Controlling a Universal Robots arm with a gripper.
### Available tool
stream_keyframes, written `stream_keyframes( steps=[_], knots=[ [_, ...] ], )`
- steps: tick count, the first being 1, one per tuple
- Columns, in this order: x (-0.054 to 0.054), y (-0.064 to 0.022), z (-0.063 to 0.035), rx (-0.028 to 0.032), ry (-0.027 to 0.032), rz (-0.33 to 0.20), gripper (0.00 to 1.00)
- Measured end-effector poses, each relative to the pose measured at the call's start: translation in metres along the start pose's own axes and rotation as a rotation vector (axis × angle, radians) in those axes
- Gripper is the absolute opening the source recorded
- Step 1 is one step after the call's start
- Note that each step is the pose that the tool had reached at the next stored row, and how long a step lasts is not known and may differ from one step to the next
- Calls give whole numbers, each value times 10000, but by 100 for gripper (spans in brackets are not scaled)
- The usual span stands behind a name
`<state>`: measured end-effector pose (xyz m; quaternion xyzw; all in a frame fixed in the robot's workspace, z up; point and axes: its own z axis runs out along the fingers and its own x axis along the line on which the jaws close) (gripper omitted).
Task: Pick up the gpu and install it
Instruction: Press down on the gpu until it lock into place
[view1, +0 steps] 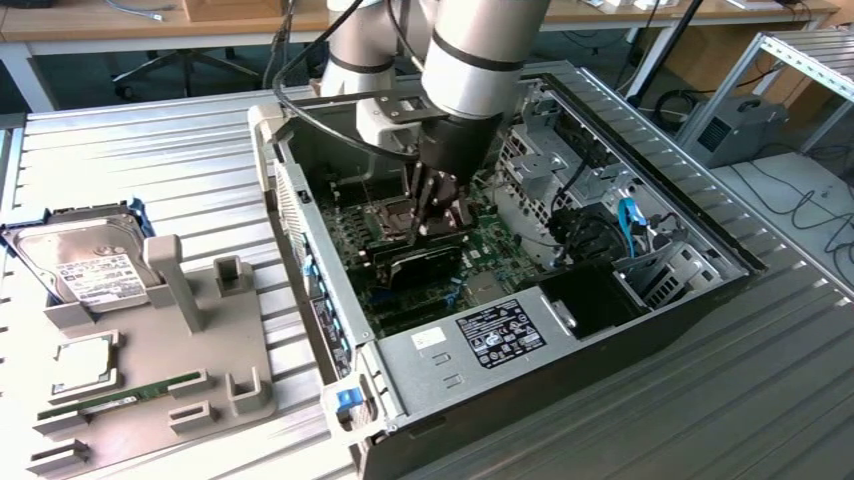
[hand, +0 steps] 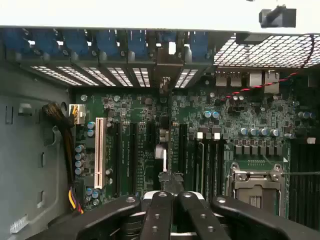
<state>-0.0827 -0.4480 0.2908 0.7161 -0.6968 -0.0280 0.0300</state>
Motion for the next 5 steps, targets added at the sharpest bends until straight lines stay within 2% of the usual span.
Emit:
stream_keyframes(
  steps=[1,5],
  knots=[
    [-17,-89,-76,-6,1,0,11],
    [-17,-90,-76,-6,0,0,11]
  ],
)
